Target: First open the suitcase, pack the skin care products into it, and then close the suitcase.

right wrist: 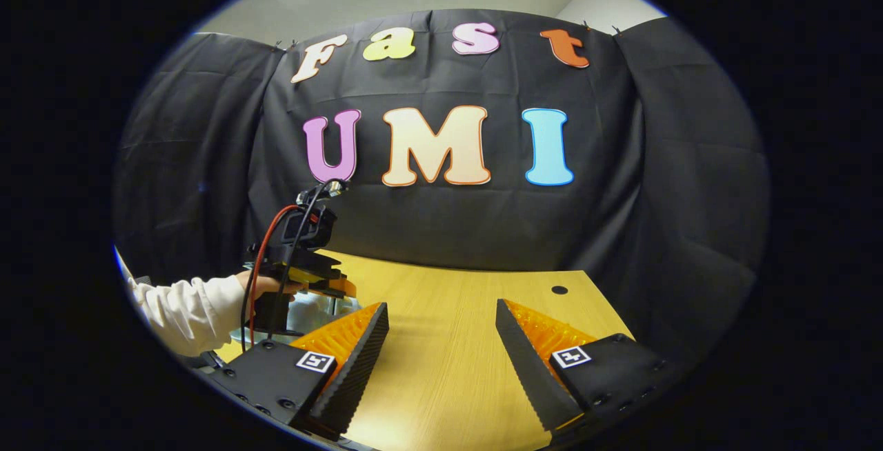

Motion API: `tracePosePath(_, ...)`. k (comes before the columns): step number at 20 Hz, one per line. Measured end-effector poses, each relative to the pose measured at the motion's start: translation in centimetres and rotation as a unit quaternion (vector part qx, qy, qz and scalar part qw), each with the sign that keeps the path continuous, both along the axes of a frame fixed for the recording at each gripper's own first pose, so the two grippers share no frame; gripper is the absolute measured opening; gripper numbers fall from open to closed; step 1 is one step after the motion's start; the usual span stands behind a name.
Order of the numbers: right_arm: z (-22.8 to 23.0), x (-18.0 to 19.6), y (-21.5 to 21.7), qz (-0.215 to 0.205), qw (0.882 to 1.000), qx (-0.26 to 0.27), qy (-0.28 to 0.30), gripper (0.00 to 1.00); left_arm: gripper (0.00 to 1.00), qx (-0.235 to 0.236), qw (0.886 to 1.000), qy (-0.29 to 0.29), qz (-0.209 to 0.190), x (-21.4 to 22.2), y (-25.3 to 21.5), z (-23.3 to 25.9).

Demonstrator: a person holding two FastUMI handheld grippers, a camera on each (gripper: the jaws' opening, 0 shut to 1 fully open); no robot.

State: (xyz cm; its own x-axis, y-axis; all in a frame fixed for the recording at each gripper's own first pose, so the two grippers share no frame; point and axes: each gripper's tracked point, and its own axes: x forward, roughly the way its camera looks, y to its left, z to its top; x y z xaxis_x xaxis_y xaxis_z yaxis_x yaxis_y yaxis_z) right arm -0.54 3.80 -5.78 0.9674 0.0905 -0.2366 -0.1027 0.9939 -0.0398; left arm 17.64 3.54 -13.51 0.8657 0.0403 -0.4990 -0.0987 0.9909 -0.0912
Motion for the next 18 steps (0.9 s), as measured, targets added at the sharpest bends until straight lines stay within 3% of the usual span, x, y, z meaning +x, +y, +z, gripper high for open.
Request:
tracePosePath(4,0.7,0.7,0.0,0.006,1.000,0.006,-0.009,0.98,0.98,0.014,0.998,-0.061,-0.028,-2.9,-0.5,4.6)
tracePosePath(8,1.5,1.2,-0.2,0.010,1.000,0.020,-0.020,0.98,0.95,0.071,0.983,-0.165,-0.039,-7.8,-1.8,10.9)
tracePosePath(11,2.0,1.4,-0.7,0.007,0.999,0.033,-0.032,0.98,0.95,0.097,0.972,-0.211,-0.040,-11.0,-3.7,12.0)
tracePosePath(13,2.2,1.3,-1.3,0.001,0.998,0.046,-0.038,0.98,0.95,0.141,0.958,-0.246,-0.030,-12.7,-3.3,12.7)
tracePosePath(15,2.1,0.9,-2.0,-0.009,0.998,0.053,-0.041,0.98,0.95,0.174,0.950,-0.257,-0.027,-14.4,-3.6,12.6)
tracePosePath(18,1.9,0.2,-3.2,-0.025,0.997,0.057,-0.042,0.98,0.95,0.176,0.951,-0.249,-0.041,-16.0,-5.0,11.4)
